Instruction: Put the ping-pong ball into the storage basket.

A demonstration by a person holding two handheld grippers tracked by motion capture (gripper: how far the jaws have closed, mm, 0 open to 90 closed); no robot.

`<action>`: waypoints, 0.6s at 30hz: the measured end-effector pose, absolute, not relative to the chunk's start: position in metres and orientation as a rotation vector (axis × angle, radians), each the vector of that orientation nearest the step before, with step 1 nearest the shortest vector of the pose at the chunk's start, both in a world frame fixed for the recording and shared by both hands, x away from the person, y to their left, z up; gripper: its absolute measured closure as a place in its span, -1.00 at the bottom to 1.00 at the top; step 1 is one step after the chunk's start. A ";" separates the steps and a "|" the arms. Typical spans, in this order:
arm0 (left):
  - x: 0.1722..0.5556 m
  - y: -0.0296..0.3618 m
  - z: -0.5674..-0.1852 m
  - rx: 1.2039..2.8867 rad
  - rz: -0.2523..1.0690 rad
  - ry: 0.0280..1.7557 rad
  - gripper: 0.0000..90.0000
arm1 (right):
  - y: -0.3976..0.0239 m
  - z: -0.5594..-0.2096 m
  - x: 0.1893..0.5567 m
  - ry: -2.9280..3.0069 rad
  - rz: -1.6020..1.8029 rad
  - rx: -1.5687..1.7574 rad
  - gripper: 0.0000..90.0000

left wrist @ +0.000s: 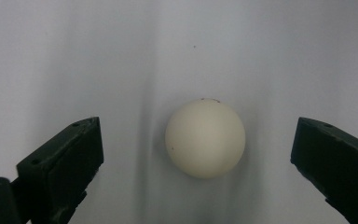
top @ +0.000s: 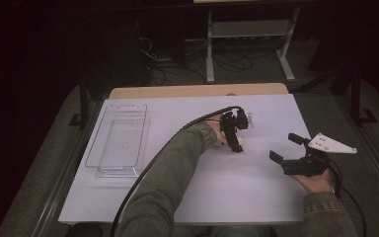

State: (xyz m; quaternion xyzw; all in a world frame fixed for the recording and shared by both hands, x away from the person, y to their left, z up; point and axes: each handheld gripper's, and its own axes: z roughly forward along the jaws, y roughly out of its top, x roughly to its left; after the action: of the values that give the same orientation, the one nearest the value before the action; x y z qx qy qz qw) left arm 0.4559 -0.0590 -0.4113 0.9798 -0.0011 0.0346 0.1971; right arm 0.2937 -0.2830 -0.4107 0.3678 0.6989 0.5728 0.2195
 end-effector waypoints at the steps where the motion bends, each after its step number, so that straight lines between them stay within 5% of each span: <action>1: 0.456 -0.059 -0.411 2.744 0.094 -0.004 -0.91 | -0.283 -0.411 0.294 1.933 1.585 1.018 -1.00; 18: 0.457 -0.051 -0.414 2.724 0.071 -0.010 -0.55 | -0.283 -0.411 0.294 1.937 1.584 1.016 -1.00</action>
State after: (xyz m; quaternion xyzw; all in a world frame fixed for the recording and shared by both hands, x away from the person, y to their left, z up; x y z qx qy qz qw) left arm 0.4569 -0.0511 -0.4141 0.9780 -0.0037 0.0254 0.2068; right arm 0.2939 -0.2827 -0.4108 0.3670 0.6998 0.5724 0.2188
